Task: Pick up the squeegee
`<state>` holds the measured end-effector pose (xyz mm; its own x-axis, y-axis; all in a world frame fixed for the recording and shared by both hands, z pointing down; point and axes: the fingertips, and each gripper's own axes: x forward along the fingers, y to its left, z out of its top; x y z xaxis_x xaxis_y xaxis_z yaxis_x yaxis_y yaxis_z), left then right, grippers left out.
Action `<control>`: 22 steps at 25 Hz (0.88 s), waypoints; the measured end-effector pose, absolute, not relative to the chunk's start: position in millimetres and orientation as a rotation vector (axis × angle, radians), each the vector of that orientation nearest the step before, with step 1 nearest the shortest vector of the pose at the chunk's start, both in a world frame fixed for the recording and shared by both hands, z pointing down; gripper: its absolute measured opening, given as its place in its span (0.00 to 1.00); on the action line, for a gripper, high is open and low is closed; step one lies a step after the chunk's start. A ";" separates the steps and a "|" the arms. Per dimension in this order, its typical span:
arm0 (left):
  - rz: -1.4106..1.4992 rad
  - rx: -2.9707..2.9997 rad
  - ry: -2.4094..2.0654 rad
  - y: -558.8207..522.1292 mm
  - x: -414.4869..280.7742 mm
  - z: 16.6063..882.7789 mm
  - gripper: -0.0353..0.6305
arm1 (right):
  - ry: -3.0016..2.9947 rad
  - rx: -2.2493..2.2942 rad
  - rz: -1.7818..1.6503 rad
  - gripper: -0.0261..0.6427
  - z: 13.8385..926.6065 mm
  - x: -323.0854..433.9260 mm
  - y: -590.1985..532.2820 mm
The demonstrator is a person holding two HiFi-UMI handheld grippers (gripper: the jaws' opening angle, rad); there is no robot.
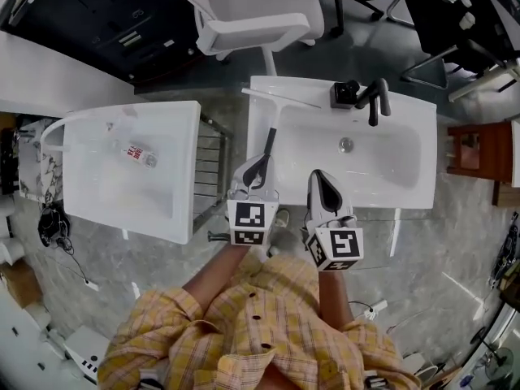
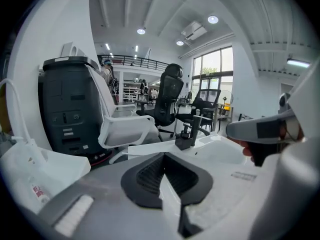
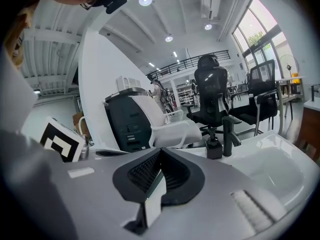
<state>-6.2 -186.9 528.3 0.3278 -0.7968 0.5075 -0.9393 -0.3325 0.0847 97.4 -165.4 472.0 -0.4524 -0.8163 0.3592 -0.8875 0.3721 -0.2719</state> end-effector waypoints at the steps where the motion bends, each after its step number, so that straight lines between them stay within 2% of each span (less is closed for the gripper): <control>1: 0.549 2.226 -1.540 -192.6 -6.1 532.6 0.05 | -2.458 1.544 0.655 0.03 474.5 97.6 -169.2; 13: 0.626 2.142 -1.510 -247.2 -8.2 589.9 0.05 | -2.378 1.541 0.759 0.03 516.7 93.7 -187.9; 22: 0.685 2.092 -1.474 -278.0 -1.7 628.0 0.17 | -2.335 1.545 0.805 0.04 538.0 94.1 -194.0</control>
<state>-1.7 -278.0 628.0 0.2919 -0.7045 0.6469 -0.9487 -0.2989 0.1026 94.1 -194.0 538.0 -0.4192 -0.7764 0.4706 -0.9014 0.2942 -0.3176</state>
